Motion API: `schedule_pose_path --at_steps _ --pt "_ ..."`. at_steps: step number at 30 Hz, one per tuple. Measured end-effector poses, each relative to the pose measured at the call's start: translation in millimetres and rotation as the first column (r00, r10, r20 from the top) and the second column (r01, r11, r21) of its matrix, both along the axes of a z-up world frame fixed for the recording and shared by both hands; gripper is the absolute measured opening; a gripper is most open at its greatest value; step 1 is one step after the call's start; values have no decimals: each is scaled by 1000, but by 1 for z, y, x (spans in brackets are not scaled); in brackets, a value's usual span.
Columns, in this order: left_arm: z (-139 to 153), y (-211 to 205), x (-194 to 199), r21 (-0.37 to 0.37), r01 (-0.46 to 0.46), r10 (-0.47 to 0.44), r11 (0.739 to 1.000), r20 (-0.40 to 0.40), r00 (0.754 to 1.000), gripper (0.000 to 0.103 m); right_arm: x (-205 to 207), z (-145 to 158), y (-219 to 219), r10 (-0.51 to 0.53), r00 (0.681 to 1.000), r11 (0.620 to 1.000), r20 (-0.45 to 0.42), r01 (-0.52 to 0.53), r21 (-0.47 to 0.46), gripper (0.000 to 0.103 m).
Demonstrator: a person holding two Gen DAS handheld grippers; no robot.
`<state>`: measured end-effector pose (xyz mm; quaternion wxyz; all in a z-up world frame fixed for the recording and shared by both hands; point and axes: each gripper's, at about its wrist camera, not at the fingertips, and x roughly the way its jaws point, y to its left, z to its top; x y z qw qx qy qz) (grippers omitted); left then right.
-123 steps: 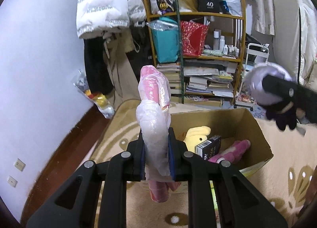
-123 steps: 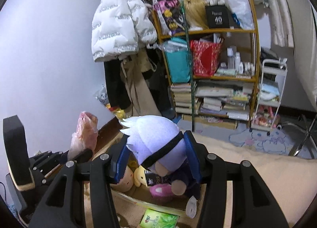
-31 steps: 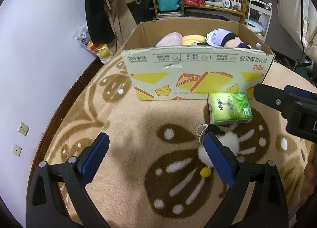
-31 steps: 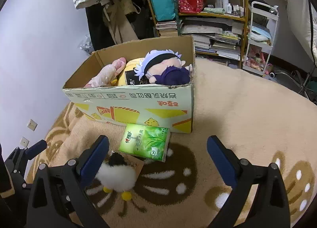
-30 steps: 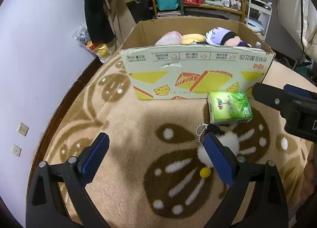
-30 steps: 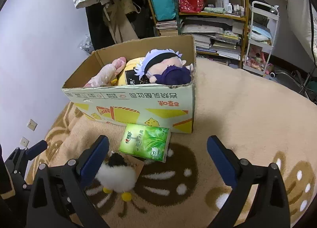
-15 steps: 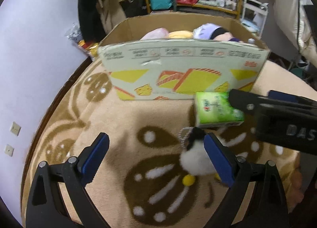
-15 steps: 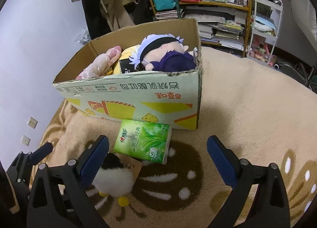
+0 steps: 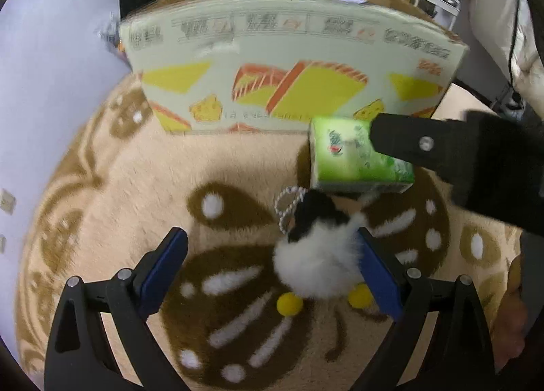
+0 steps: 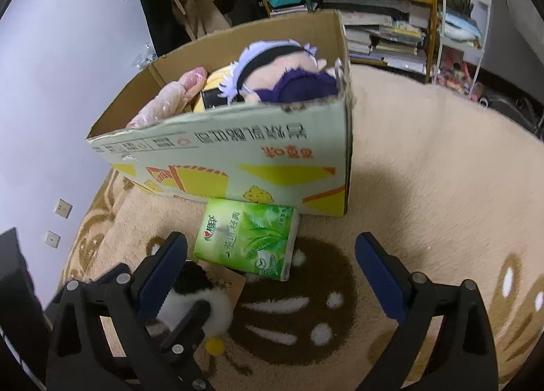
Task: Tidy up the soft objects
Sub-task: 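Grasp the pom-pom keychain with the left gripper while the right gripper grasps the green tissue pack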
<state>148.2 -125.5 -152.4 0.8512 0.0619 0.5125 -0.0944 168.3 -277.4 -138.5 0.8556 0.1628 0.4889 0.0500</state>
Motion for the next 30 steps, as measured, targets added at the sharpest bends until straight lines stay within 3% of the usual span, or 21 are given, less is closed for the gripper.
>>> schedule_pose_path --at_steps 5,9,12,14,25,30 --pt "-6 7 2 -42 -10 9 999 -24 1000 81 2 -9 3 12 1000 1000 -27 -12 16 103" --pt "-10 7 -1 -54 -1 0 999 -32 999 51 4 -12 6 26 999 999 -32 -25 24 103" --pt "-10 11 -3 -50 -11 10 999 -17 1000 35 7 -16 7 35 999 997 -38 -32 69 100" --pt "-8 12 -4 -41 -6 6 999 -6 1000 34 9 -21 8 35 998 996 -52 -31 81 94" --pt "-6 33 -7 -21 -43 43 999 7 999 33 20 -34 26 74 995 996 -66 -71 55 94" --pt "-3 42 -5 -4 -64 64 998 17 998 33 18 -39 26 57 996 998 -63 -55 26 83"
